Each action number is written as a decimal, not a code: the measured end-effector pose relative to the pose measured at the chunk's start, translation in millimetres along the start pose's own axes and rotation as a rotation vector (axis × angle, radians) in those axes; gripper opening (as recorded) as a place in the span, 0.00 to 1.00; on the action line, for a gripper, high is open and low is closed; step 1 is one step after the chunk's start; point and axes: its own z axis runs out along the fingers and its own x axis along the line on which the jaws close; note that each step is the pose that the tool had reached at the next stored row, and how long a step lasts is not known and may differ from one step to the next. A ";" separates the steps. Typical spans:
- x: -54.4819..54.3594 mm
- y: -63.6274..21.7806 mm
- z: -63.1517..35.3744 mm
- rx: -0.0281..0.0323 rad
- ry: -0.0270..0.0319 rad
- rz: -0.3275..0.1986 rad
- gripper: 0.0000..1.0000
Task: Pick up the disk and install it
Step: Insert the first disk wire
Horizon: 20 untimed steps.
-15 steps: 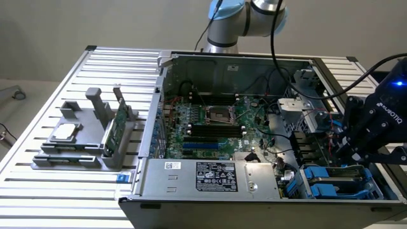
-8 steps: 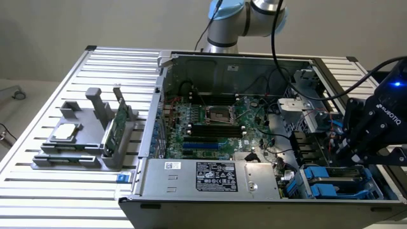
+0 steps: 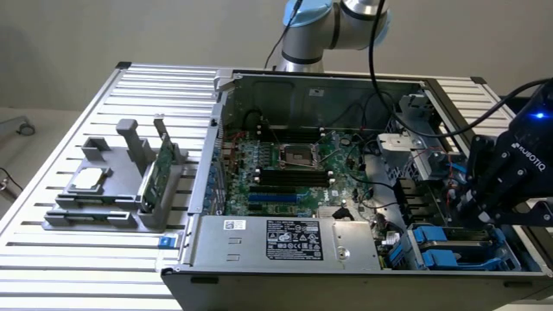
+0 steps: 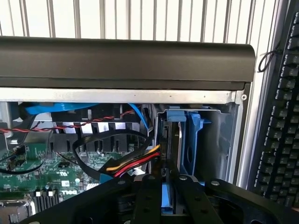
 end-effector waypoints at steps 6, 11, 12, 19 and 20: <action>0.0 1.1 0.7 0.0011 -0.0134 0.002 0.17; 0.1 2.6 2.9 0.0048 -0.0163 0.002 0.17; 0.1 3.0 3.0 0.0058 -0.0162 0.002 0.17; -0.3 6.1 4.7 0.0137 -0.0161 0.002 0.17; -0.3 6.3 5.0 0.0151 -0.0162 0.001 0.17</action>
